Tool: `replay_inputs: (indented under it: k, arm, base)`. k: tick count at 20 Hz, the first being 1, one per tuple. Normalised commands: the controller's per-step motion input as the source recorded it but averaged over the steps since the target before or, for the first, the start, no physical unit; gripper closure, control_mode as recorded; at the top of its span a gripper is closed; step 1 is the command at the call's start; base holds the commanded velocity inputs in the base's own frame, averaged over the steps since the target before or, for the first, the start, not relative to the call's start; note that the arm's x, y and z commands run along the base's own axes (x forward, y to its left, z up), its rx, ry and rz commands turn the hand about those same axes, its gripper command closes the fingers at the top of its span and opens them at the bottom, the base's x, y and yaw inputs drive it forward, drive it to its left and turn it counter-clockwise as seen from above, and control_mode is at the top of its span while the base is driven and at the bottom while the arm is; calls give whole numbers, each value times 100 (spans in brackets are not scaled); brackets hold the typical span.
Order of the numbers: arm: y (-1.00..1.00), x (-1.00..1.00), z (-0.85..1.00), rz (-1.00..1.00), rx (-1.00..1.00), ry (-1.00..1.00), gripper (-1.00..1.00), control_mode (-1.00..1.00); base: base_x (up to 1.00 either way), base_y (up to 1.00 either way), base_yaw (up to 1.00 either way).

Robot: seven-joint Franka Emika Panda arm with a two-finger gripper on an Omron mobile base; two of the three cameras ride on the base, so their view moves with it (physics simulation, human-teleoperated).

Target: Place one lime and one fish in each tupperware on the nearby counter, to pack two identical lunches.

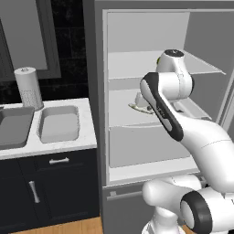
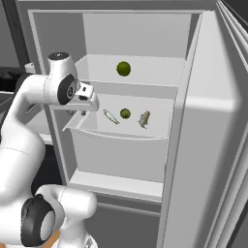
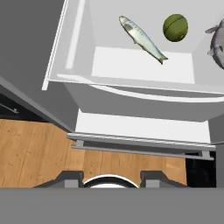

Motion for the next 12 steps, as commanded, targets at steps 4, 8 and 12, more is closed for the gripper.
replay_inputs:
  k: [4,8,12]
  arm:
    - [-5,-14,0,0,0,-3,-100,-100]
    - [-16,-50,40,-1,0,-37,-100,-100]
    - [-26,-22,76,0,-2,-65,-100,-100]
  base:
    - [0,0,0]
    - [0,0,0]
    - [0,0,0]
